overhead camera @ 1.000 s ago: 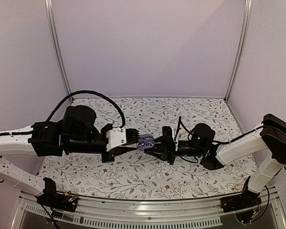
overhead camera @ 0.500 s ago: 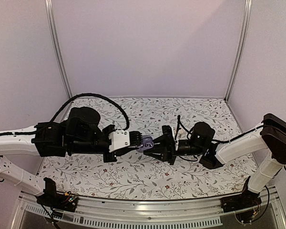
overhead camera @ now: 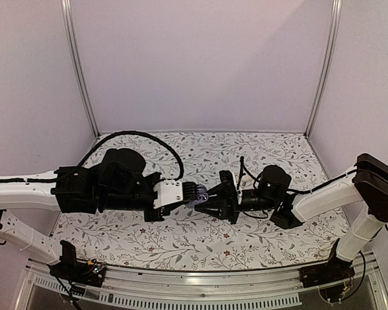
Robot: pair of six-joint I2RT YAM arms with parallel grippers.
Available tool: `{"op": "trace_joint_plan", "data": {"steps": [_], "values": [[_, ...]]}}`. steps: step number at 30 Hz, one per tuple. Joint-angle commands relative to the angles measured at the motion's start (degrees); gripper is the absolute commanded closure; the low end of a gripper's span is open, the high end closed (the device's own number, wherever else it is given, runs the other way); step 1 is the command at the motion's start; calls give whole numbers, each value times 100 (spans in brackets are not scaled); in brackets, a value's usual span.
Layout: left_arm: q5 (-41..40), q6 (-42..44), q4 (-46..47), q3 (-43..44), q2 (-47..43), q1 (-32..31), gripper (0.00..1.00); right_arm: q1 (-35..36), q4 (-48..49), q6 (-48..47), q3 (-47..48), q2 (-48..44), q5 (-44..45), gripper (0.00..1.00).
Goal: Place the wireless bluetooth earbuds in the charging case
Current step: Adjust the left earbud in the left side groove of the charging case.
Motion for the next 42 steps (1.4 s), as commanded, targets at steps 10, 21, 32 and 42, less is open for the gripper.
{"op": "trace_joint_plan", "data": {"steps": [10,21,32,42], "values": [[14,-65,-75,173,52,-29,100,44,57,-48,146,40,-133,100],[355,-407,-273,304,247,154,100,44,32,-286,133,-120,1,100],[897,-675,-379,372,346,505,100,64,26,-653,27,-400,-3,100],[772,-826,-485,476,551,623,100,126,-50,-748,59,-487,-14,100]]}}
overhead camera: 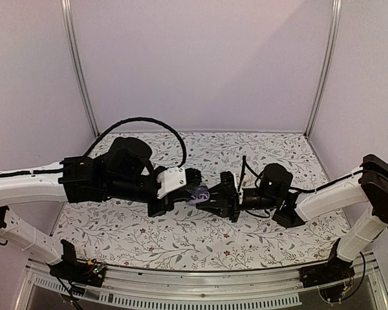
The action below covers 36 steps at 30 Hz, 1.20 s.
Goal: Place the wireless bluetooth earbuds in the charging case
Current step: Adjust the left earbud in the left side groove of the charging case, then close the charging case with the earbuds inside.
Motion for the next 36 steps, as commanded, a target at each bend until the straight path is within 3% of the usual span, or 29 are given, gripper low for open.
{"op": "trace_joint_plan", "data": {"steps": [1,4,12,17,21,27,36], "values": [[-135,-103,-189,89,217,102,100,125,328,-84,58,-249,-109,100],[-137,-121,-183,112,189,106,97,127,319,-51,49,-284,-53,100],[-59,-78,387,-92,-522,28,63,87,372,191,11,-125,3,100],[-123,-132,607,-310,-875,-56,56,20,495,398,-41,-92,-47,100],[-297,-395,887,-562,-1136,-1,35,21,419,442,-28,-157,-120,100],[12,-682,1043,-757,-1175,112,12,25,165,521,55,-301,-286,100],[475,-625,998,-723,-699,131,7,41,-59,619,205,-316,-359,100]]}}
